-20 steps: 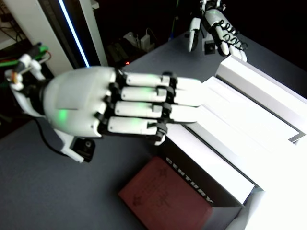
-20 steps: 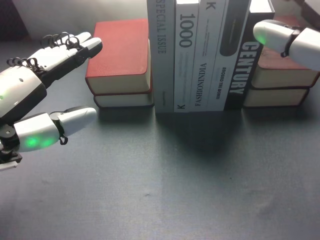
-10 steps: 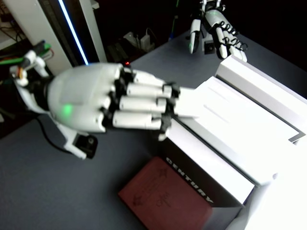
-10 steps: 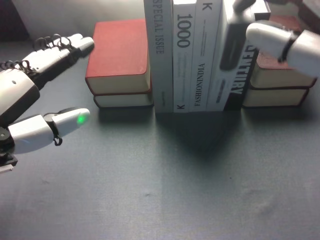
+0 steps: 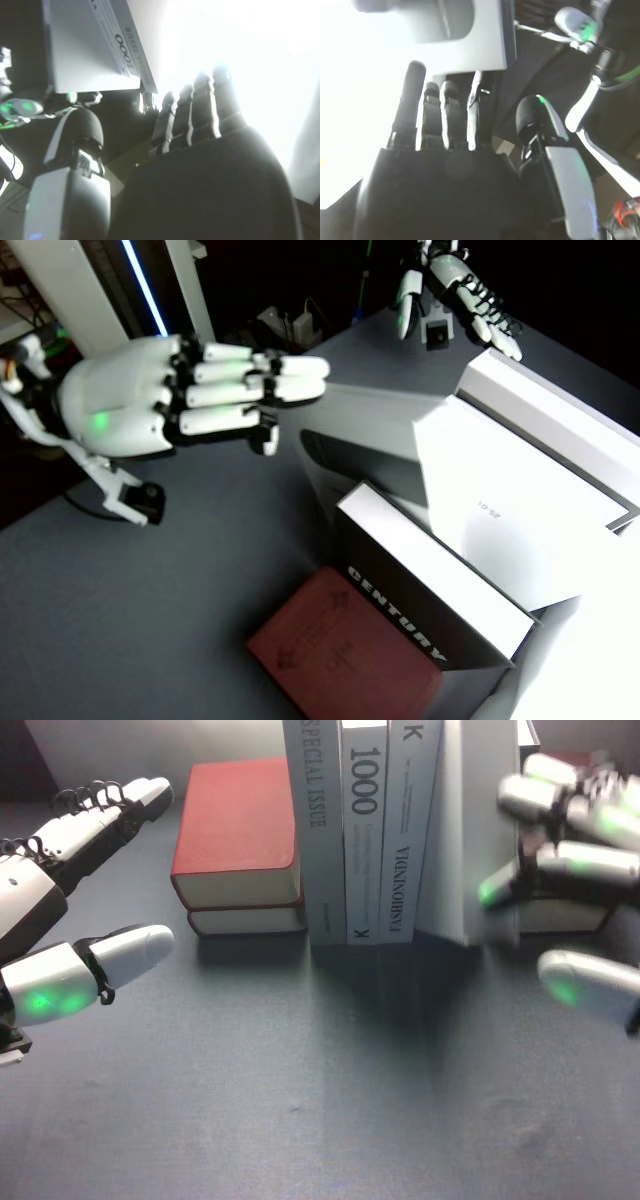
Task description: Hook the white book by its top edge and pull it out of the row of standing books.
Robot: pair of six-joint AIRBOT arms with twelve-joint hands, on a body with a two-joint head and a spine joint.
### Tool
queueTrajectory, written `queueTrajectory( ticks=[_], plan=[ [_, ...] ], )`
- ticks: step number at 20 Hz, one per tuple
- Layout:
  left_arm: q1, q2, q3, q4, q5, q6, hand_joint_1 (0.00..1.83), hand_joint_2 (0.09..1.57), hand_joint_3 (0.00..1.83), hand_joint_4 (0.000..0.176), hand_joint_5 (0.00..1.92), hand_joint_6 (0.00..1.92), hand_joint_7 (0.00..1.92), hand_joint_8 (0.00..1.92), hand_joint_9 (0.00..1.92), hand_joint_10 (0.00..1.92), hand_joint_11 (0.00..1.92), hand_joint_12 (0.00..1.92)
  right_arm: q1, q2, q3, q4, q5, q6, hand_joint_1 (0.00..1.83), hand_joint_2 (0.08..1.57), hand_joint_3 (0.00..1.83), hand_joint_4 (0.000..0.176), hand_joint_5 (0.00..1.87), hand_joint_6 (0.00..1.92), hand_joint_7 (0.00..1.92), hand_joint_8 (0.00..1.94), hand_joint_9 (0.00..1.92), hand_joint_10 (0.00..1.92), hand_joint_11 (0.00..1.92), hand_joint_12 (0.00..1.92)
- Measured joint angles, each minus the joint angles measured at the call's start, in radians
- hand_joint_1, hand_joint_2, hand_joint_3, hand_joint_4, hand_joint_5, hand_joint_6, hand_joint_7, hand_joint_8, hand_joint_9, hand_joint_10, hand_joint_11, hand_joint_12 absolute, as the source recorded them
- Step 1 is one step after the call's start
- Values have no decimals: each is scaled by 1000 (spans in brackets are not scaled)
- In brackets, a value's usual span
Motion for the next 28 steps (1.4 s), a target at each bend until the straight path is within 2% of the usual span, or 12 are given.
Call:
queueTrajectory(
  ticks=[3,6,9,10,11,14,16,18,20,24,26,28],
  plan=[
    [6,2,0,-11,-3,1,397,1343,0,36,20,4,0,0,0,0,0,0,-73,5,-16,-5,16,55,271,1406,0,0,515,693,336,51,236,173,0,1164],
    [6,2,0,-11,-6,2,366,1339,0,42,25,2,0,0,0,0,21,10,-136,5,-18,-28,10,106,241,1444,7,0,407,796,625,122,310,751,0,1689],
    [6,2,-2,-13,-10,5,352,1354,4,48,26,2,0,0,0,0,0,0,-142,-2,-14,-25,8,148,333,1483,9,0,233,703,800,239,748,926,470,1558],
    [6,2,-2,-11,-15,5,357,1358,5,44,27,2,0,0,0,0,0,0,-142,-2,-12,-22,10,150,347,1489,8,0,159,671,786,256,791,933,543,1538],
    [6,2,-2,-15,-15,5,349,1365,6,40,21,1,0,0,0,0,12,6,-142,-2,-13,-16,11,150,342,1509,10,0,108,647,782,364,759,1071,305,1704],
    [6,2,-2,-17,-19,5,343,1370,5,53,7,0,0,0,0,0,0,0,-142,18,-16,33,64,129,399,1564,8,0,218,638,718,840,795,1302,762,1759],
    [7,2,-3,-19,-20,5,347,1370,3,46,15,2,0,0,0,0,0,0,-142,38,-19,74,106,103,497,1571,51,0,253,787,583,901,643,1289,691,1697],
    [8,3,-3,-19,-22,5,403,1364,0,29,41,8,0,0,0,0,2,2,-148,56,-29,127,159,62,295,1571,118,0,159,830,508,884,478,1137,97,1734],
    [18,6,-11,-22,-29,6,366,1365,0,19,59,9,0,0,0,0,0,0,-153,71,-38,161,193,28,79,1571,174,0,21,856,226,764,241,1155,12,1821],
    [19,9,-14,-34,-53,14,416,1364,0,10,39,2,5,0,6,1,55,38,-179,86,-42,245,249,-10,0,1567,41,0,0,75,26,88,0,376,0,1254],
    [19,12,-22,-43,-64,23,503,1377,2,57,1,0,0,0,0,0,4,6,-196,89,-42,283,260,-16,0,1537,4,0,0,2,0,3,0,29,0,204],
    [29,19,-27,-42,-82,31,414,1365,0,99,0,0,0,0,0,0,0,0,-212,97,-43,304,277,-24,0,1504,0,0,0,0,0,0,0,0,0,7]
  ],
)
